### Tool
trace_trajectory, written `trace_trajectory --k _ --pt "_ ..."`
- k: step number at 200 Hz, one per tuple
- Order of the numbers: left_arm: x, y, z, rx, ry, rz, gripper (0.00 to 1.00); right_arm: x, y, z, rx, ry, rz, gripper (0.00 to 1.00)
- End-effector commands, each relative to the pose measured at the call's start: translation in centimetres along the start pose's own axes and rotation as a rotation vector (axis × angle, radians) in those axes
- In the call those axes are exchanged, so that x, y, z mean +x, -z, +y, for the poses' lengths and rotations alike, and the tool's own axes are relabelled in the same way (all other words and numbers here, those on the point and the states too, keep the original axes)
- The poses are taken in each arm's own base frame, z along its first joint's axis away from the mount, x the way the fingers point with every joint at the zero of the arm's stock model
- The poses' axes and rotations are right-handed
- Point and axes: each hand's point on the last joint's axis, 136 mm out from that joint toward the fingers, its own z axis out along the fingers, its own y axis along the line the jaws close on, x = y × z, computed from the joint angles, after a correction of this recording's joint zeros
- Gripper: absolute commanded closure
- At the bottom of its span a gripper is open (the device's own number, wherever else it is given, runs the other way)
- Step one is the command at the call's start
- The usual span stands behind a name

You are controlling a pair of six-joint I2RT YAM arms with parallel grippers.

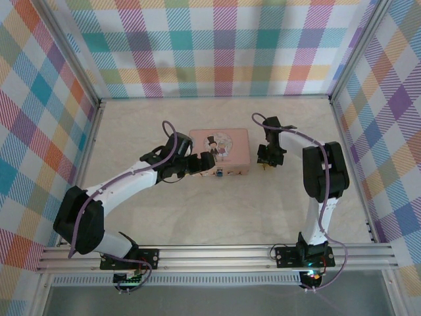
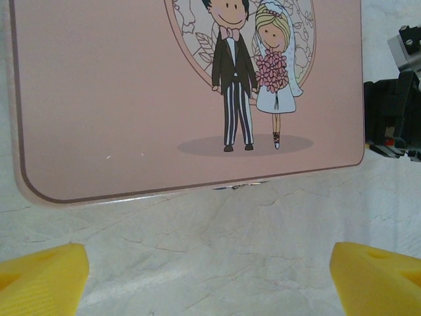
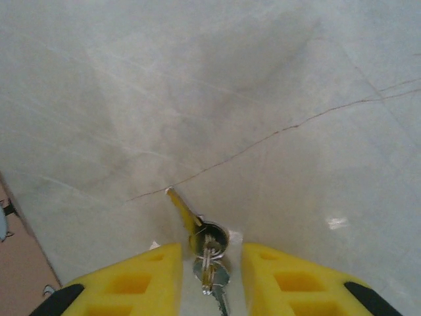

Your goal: Unlock a padlock with a key

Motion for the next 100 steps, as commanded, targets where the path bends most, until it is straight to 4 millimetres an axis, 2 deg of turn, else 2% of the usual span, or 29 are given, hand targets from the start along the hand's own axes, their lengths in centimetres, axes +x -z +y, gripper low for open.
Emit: trace_trajectory --k 1,21,59,83,100 --pt "0.9 -0.6 0.4 -0.008 0.004 0.014 0.06 0.6 -1.4 -0.2 0.027 0.009 0.040 0.74" --pt "1.0 -0.7 0.5 -0.008 0.007 0.019 0.06 0.8 -2.1 -0.4 0.038 0.013 0.060 0.83" --pt "1.1 -0.6 0.8 -0.018 0.010 0.012 0.06 0.6 -2.0 0.0 0.021 0.024 0.052 1.00" --pt "1.1 -0.5 0.9 -0.023 0.009 0.007 0.06 0.4 -1.3 0.1 0.005 0.031 0.028 1.00" --pt "0.9 -0.3 0.9 -0.022 0.011 -0.002 0.06 0.0 0.1 0.6 -0.025 0.044 -0.015 1.00"
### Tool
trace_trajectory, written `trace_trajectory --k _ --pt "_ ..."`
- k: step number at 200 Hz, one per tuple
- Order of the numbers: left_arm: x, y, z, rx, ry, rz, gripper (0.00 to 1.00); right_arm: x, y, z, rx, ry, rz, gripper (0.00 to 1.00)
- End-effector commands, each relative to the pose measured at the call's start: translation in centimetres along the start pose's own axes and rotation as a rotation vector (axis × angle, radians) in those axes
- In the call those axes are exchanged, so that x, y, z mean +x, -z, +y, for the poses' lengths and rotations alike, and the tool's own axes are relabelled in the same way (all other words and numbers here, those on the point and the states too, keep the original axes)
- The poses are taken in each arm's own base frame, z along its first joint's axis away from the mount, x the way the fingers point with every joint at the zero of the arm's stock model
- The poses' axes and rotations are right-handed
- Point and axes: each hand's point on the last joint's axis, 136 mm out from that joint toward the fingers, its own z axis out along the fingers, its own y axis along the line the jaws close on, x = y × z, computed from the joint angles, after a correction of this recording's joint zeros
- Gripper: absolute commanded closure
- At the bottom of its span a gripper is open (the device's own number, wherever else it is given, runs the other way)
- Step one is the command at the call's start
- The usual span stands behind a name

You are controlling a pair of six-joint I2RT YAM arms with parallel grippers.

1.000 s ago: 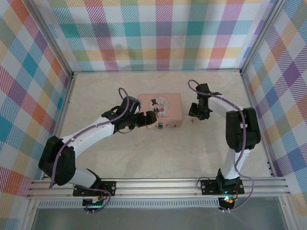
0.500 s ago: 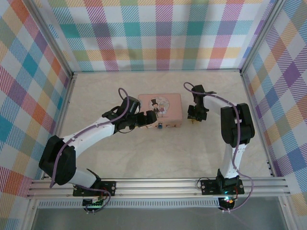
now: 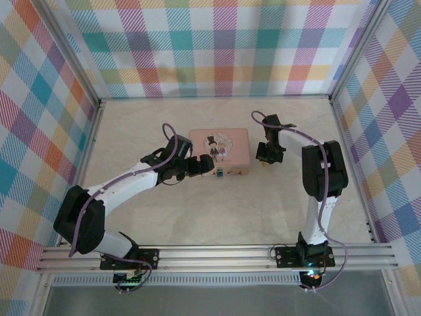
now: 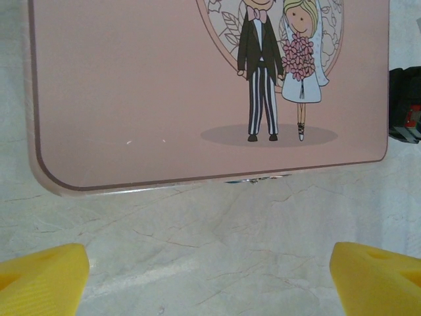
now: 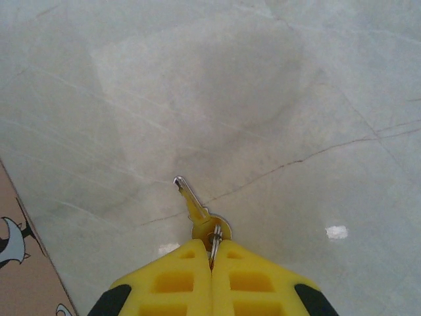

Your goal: Unlock a padlock with a key

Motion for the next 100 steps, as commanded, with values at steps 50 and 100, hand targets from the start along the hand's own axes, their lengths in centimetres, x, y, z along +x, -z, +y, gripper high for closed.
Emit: trace_trajectory --k 50,100 --pt "-1.5 1.7 -1.5 0.033 -0.011 -0.071 0.05 0.2 6.2 1.4 -0.120 0.082 -0.149 1.00" --pt "-4.7 3.9 -3.6 0.110 -0.008 -0.136 0.05 -0.3 15.0 5.3 -0.355 0.228 -0.369 1.00"
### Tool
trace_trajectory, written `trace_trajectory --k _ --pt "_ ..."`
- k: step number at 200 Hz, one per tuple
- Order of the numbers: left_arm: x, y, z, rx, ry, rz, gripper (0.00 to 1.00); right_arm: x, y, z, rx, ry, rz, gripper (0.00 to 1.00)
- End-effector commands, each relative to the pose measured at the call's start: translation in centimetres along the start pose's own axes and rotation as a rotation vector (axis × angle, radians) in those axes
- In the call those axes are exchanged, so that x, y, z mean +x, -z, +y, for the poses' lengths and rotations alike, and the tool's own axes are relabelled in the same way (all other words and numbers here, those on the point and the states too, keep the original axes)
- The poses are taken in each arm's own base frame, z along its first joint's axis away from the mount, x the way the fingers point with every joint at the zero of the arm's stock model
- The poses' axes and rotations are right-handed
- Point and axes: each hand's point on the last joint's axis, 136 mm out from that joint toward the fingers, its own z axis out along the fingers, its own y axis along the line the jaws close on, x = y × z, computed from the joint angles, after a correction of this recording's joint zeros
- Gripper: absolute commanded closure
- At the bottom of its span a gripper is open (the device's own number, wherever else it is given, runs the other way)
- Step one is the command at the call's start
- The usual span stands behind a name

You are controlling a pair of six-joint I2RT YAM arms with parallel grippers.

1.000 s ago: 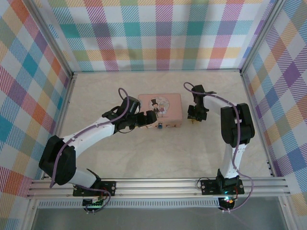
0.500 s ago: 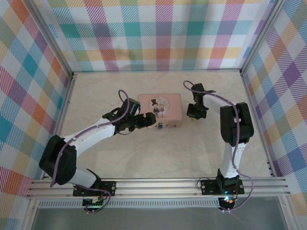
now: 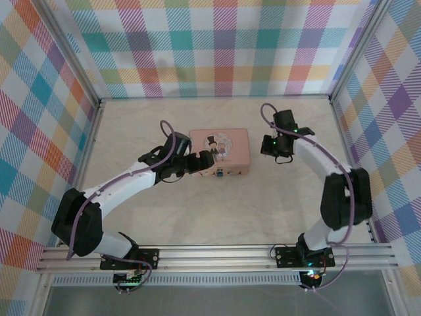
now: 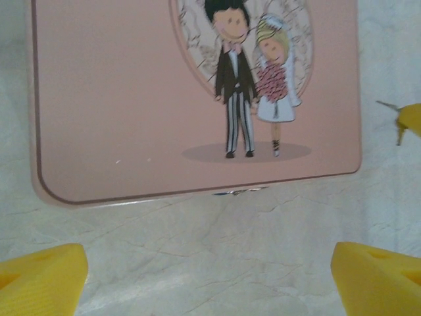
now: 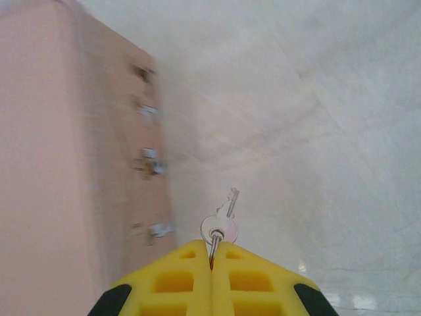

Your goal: Unlock a padlock with a key

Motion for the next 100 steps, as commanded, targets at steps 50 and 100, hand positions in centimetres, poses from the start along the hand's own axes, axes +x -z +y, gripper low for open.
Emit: trace_trajectory --k 50,100 --pt "-6.3 4.8 -6.9 0.267 -0.015 -0.127 0.09 -2.3 11.1 11.3 -0.453 0.327 -0.264 1.00" --pt "-7.3 7.6 -11.8 0.547 -0.014 -0.139 0.12 -1.7 17.5 16.7 -0.796 0.405 -0.316 1.00"
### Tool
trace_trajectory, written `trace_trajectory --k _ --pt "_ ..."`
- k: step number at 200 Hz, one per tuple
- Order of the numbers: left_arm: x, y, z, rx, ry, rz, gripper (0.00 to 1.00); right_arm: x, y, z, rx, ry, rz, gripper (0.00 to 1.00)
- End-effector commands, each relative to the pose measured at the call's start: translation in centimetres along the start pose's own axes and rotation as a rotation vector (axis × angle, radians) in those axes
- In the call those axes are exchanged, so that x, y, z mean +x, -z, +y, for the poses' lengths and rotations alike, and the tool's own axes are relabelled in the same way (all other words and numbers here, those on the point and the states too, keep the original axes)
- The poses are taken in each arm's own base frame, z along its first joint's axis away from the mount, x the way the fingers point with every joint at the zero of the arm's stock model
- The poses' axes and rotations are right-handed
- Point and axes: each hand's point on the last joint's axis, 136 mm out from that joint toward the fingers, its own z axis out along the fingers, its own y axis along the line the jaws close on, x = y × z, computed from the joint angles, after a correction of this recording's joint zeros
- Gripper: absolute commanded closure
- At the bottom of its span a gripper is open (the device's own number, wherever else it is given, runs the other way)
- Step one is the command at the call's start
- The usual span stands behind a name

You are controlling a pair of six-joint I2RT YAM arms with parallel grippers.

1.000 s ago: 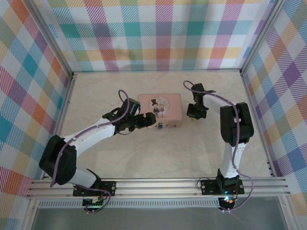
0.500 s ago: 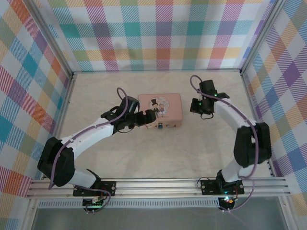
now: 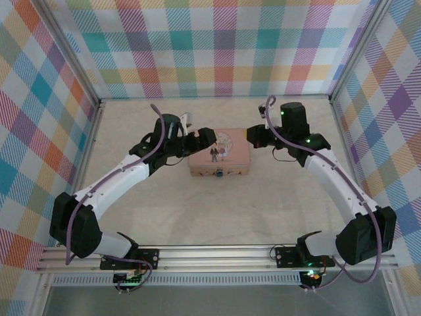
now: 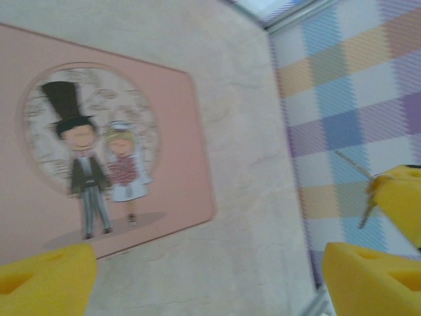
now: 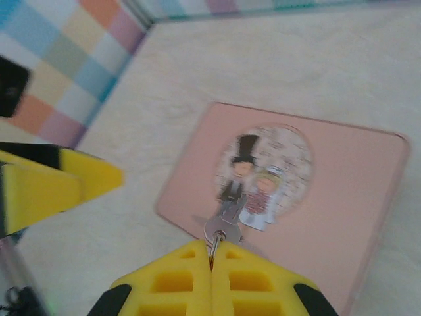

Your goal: Unlock a padlock with a key

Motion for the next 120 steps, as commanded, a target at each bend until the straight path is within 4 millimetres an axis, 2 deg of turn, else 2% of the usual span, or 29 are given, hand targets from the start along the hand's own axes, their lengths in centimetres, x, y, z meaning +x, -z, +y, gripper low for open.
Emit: trace_trajectory --k 1,44,68,120 --pt "-1.6 1.8 -5.0 0.226 -0.010 -0.035 0.12 -2.8 2.2 5.5 -0.232 0.078 -0.085 1.00" --pt "-2.0 3.0 -8.6 0.460 0.039 -0.049 0.12 -3.1 3.5 8.1 -0.376 0.082 -0.119 1.00" --pt "-2.4 3.2 -9.4 0.507 0.082 -0.051 0.09 -2.8 3.3 8.7 -0.402 0.080 -0.123 1.00" --pt "-2.3 2.5 -10.9 0.555 0.121 -0.019 0.11 -1.1 1.7 10.2 -0.425 0.120 -0.075 1.00"
